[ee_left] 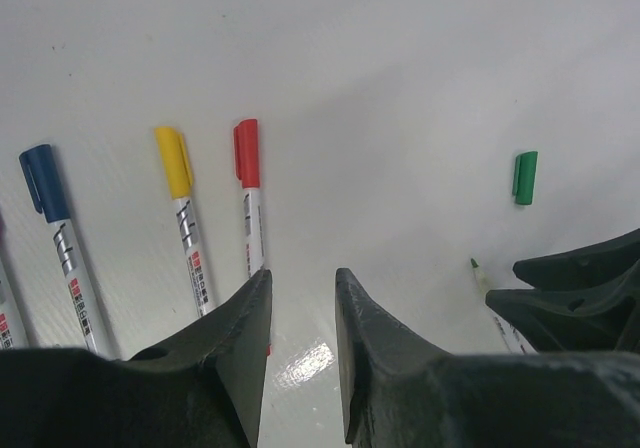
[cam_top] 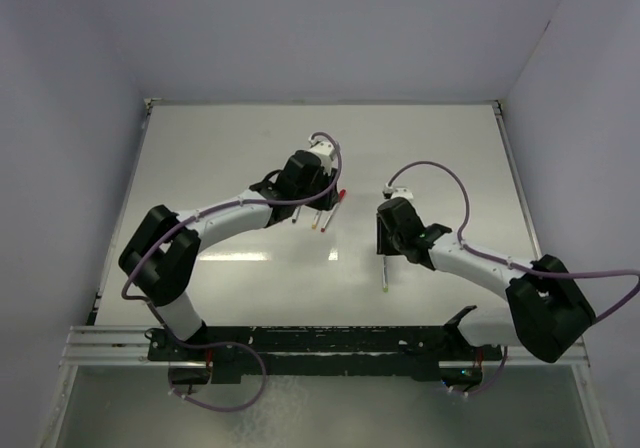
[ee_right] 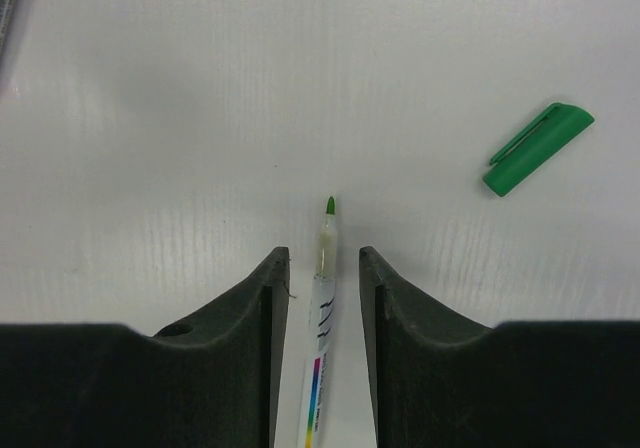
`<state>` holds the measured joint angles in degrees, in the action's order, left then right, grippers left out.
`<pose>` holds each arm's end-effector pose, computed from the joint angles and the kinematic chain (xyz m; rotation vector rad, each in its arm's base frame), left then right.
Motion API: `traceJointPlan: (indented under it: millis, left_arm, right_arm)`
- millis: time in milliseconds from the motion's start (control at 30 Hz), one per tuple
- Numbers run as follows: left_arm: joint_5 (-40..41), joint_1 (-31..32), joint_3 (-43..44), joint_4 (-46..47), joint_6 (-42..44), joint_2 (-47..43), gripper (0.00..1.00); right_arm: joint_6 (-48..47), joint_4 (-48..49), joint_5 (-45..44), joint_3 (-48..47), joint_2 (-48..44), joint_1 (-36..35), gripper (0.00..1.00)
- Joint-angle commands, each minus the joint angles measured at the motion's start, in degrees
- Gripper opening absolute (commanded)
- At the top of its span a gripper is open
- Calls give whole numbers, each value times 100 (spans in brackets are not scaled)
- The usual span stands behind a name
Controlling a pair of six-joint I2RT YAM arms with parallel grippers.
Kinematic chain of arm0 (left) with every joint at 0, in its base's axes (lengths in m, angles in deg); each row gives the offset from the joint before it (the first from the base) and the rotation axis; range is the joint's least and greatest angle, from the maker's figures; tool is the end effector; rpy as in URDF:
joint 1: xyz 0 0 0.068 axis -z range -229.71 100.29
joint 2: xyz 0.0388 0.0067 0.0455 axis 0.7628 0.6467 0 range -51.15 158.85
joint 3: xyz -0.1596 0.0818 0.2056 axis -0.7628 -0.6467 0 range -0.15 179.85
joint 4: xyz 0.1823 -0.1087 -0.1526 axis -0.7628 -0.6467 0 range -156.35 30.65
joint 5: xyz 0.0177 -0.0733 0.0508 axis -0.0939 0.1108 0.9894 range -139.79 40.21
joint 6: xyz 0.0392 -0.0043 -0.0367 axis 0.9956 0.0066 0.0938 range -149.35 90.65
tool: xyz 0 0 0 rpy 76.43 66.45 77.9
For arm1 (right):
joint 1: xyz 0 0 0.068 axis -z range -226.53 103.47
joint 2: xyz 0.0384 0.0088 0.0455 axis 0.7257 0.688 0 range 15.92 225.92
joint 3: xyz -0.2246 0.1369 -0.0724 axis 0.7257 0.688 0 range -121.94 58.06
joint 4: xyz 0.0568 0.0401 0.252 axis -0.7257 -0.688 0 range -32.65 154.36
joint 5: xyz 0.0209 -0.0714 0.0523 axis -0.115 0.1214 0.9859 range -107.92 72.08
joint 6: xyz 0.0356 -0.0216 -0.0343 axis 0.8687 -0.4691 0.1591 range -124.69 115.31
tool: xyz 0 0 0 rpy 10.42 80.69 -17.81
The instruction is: Insert the pens into the pen caps
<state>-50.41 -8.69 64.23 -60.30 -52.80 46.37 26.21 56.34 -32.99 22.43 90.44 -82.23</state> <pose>0.2888 -0.2519 0.2302 0.3488 2.2135 -0.6447 0.2100 0.1395 0.1816 0.0242 2.3673 0.2512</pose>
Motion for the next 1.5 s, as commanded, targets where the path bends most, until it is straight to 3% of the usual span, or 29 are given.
traceJointPlan:
  millis: [0, 367, 633, 833, 1033, 1267, 1467]
  left_arm:
    - [-120, 12, -38, 271, -121, -260, 35]
    - [-253, 11, -30, 319, -169, -197, 35]
    - [-250, 11, -12, 299, -160, -187, 36]
    - [-263, 9, -41, 236, -118, -226, 36]
    - [-561, 5, -327, 677, -72, -365, 36]
    - [-1686, 5, -775, 1789, -81, -370, 38]
    - [-2666, 11, -1182, 3227, -647, -224, 43]
  right_arm:
    - [155, -155, -43, -80, 55, -95, 36]
    - [652, -636, -312, -114, 419, -403, 32]
    - [877, -793, -449, -233, 791, -428, 0]
    - [902, -983, -607, -494, 642, -421, 0]
    - [721, -426, -1308, -746, -68, -405, 0]
    - [338, 779, -1778, -582, -842, -355, 0]
    - [269, 1656, -1746, -235, -1366, -335, 0]
